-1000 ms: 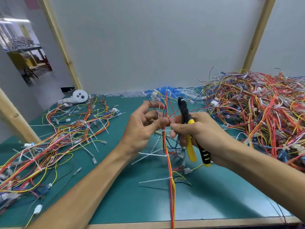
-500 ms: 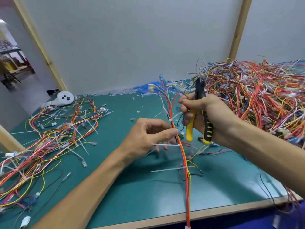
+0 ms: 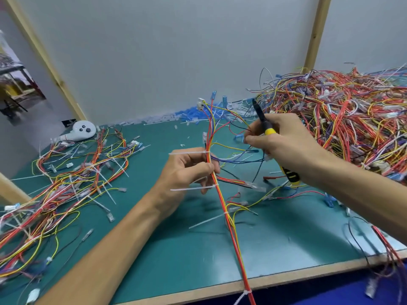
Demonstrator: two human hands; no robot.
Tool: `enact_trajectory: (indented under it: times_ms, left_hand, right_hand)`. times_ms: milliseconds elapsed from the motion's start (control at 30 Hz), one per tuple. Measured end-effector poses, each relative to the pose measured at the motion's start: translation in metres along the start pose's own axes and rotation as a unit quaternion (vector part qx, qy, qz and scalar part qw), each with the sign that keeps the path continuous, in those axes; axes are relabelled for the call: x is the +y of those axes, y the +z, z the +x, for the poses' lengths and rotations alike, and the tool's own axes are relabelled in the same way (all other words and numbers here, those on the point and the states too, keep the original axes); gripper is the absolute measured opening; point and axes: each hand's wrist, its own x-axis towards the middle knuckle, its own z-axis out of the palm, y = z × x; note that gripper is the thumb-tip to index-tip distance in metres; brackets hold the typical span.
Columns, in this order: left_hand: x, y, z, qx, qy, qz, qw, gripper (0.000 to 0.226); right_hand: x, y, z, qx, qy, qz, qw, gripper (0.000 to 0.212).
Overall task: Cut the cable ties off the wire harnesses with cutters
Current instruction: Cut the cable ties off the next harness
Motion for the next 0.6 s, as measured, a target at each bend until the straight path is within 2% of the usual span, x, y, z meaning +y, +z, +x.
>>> enact_trajectory:
  times_ms: [300,367,467,600]
  left_hand:
    - [0.011,-0.001,0.001,-0.063,-0.054,-0.131,0.988,0.010]
    - [0.014,-0.003,0.001,-0.049,-0.058,-0.163,0.984,0.005]
    - [0.018,-0.011,0.003,-0.002,-0.054,-0.205,0.977,0.015]
    - [0.023,-0.018,0.003,0.059,-0.060,-0.221,0.972,0.014]
  right_hand:
    - [-0.007,-0.005,0.000,0.127,-0.126,-0.046,0.983,0.005]
    - [-0.006,-0.002,0.001,0.106,-0.100,-0.027,0.989,0.013]
    - [-0.005,0.005,0.000,0.019,-0.034,0.037,0.999,0.022]
    - [0.004,0.009,-0.002,-0.035,0.049,0.063,0.996,0.032]
